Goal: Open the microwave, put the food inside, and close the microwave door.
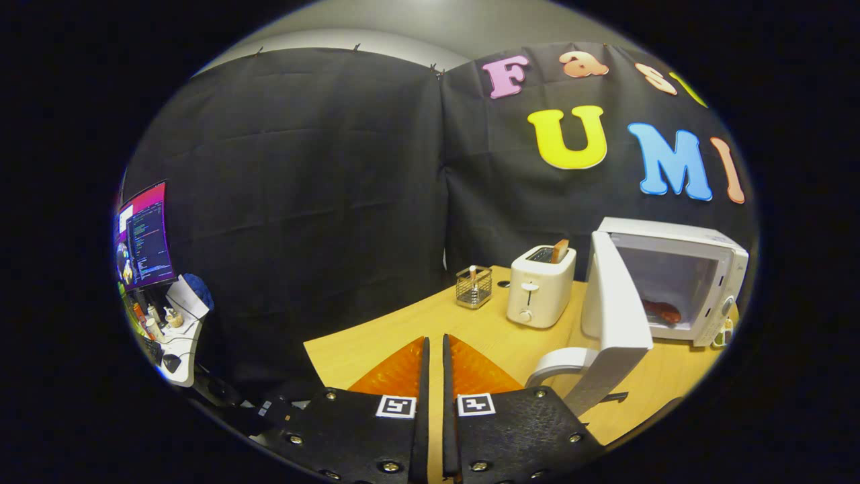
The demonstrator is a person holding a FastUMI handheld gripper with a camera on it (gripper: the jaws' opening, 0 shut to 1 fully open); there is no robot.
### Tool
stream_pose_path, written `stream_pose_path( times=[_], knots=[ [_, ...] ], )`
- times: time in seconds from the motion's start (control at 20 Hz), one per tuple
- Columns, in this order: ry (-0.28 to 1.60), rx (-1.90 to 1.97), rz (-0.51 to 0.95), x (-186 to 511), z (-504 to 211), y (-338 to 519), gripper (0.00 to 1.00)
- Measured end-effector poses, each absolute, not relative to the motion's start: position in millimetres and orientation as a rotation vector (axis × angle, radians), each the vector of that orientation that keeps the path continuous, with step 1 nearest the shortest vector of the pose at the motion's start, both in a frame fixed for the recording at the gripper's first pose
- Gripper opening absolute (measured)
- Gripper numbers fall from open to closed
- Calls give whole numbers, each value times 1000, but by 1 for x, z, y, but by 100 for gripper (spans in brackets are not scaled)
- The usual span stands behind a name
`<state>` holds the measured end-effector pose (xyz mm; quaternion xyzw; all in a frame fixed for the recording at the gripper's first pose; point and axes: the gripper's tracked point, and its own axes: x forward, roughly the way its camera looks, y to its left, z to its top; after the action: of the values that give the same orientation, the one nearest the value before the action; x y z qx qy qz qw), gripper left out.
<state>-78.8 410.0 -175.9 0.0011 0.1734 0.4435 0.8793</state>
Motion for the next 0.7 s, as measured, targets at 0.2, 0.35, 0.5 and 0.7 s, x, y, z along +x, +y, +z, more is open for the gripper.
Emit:
stream_pose_path(
  times=[0.2, 0.35, 0.5, 0.7],
  knots=[
    [411, -16, 868, -55, -198, 393, 8],
    [452, 3, 850, -46, -210, 383, 1],
    [452, -9, 800, -39, -215, 367, 1],
    [473, 4, 745, -24, -215, 337, 1]
  ],
)
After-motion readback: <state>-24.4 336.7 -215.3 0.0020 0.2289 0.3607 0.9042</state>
